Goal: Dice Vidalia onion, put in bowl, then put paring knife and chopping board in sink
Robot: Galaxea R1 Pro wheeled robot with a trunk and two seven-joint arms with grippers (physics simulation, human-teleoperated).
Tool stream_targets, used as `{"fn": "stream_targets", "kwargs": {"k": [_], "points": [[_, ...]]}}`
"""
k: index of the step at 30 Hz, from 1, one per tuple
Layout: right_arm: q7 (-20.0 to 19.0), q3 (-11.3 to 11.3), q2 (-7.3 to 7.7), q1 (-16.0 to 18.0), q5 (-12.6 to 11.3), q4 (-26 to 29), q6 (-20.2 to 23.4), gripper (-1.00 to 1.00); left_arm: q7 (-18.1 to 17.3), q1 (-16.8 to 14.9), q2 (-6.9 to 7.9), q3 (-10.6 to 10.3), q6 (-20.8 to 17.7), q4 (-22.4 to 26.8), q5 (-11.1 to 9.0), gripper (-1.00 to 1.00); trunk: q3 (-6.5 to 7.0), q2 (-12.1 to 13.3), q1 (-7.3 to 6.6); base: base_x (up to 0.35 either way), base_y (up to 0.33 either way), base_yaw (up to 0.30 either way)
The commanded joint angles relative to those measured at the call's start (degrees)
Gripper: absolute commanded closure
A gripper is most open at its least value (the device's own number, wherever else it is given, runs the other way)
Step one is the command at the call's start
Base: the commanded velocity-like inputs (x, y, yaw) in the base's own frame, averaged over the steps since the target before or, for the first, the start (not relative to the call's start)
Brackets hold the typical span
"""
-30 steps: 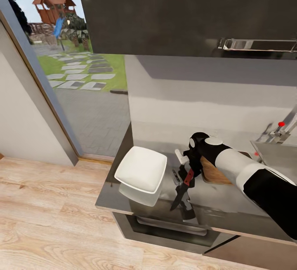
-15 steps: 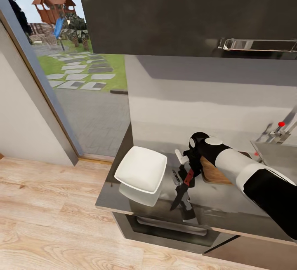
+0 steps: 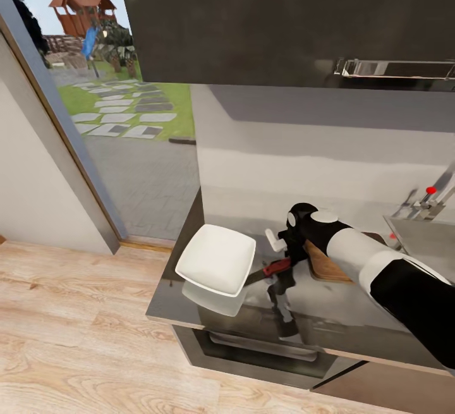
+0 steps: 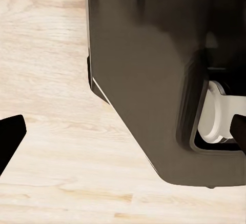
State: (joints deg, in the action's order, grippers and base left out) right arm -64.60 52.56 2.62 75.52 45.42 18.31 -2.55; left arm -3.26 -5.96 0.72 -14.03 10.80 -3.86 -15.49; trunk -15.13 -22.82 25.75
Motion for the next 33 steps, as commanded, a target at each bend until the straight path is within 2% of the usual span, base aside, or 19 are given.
{"fn": "stream_targets", "kwargs": {"k": [1, 13, 23, 33], "points": [[-0.06, -0.09, 0.0, 0.01, 0.28, 0.15, -0.17, 1.0, -0.34, -0.11, -0.02, -0.42, 0.39, -0.27, -0.59, -1.0, -0.1, -0.1, 0.03, 0.0, 0.0, 0.0], [0.36, -0.13, -0.22, -0.01, 0.28, 0.15, 0.04, 1.0, -0.34, -0.11, -0.02, -0.43, 0.39, -0.27, -0.59, -1.0, -0.1, -0.1, 0.03, 0.0, 0.0, 0.0], [0.04, -0.12, -0.68, -0.02, 0.36, 0.23, 0.18, 1.0, -0.34, -0.11, -0.02, -0.44, 0.36, -0.27, -0.59, -1.0, 0.74, -0.1, 0.03, -0.005, 0.0, 0.0], [0.09, -0.17, -1.32, -0.02, 0.45, 0.23, 0.2, 1.0, -0.34, -0.11, -0.02, -0.44, 0.38, -0.27, -0.58, -1.0, 1.52, -0.1, 0.03, -0.238, 0.0, 0.0]]}}
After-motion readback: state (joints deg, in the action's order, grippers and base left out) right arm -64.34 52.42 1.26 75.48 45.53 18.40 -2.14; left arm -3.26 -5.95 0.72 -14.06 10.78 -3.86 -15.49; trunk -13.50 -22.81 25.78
